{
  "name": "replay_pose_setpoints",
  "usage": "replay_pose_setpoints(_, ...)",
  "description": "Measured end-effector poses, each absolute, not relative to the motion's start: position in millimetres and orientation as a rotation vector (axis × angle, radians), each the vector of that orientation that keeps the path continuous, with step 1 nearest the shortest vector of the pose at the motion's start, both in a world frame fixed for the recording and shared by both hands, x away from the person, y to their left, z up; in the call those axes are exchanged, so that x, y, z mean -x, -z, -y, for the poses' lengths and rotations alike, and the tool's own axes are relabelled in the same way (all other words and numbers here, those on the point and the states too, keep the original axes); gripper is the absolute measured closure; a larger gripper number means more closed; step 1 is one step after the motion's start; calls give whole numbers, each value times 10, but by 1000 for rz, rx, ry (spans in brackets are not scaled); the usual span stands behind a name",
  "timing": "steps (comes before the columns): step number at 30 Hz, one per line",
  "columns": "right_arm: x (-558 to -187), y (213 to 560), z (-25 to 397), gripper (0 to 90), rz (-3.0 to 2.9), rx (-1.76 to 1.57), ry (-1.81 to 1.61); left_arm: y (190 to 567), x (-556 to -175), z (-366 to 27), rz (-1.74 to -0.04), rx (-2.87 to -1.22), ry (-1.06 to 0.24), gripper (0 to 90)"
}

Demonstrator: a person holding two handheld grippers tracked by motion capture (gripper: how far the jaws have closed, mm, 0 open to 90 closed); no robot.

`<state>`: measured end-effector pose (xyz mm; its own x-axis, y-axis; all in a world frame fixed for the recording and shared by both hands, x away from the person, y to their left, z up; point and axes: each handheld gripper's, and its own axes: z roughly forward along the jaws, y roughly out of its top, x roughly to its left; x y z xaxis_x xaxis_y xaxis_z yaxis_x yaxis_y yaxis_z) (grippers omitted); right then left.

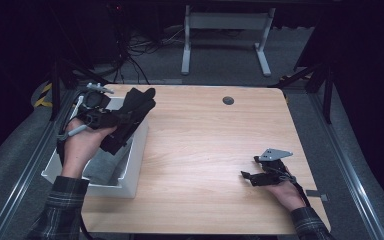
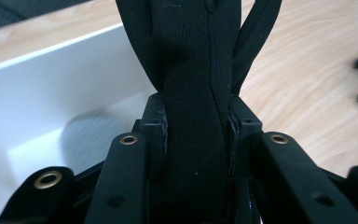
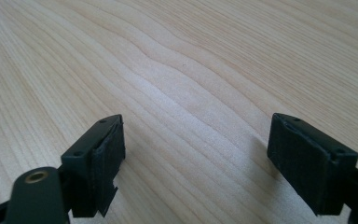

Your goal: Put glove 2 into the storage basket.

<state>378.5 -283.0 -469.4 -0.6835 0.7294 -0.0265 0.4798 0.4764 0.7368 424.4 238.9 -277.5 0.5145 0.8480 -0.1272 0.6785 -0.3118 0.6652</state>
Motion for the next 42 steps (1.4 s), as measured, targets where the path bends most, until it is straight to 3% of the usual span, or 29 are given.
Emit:
replay_pose_setpoints(7, -3787, 4694, 2829, 196, -2389, -1020, -1034, 3093, -4259, -2645, -1371, -2061, -330, 667)
replay_pose_setpoints(22, -3787, 4693, 2829, 197, -2387, -1020, -1031, 3864, -4431, -2749, -1557, -2109, -302, 643)
replay_pose_setpoints(25, -3788, 4694, 2829, 197, -2387, -1018, -1032, 3853, -4438, -2751, -1559, -2106, -319, 583)
replay_pose_setpoints(32, -3787, 4693, 2829, 197, -2386, -1018, -1032, 3816, -4457, -2790, -1572, -2081, -383, 301)
replay_pose_setpoints(37, -3787, 4693, 2829, 197, -2387, -1019, -1032, 3660, -4409, -2772, -1524, -2052, -417, 212)
replay_pose_setpoints(42, -3785, 4693, 2828, 196, -2387, -1023, -1032, 3461, -4355, -2685, -1431, -2038, -396, 206)
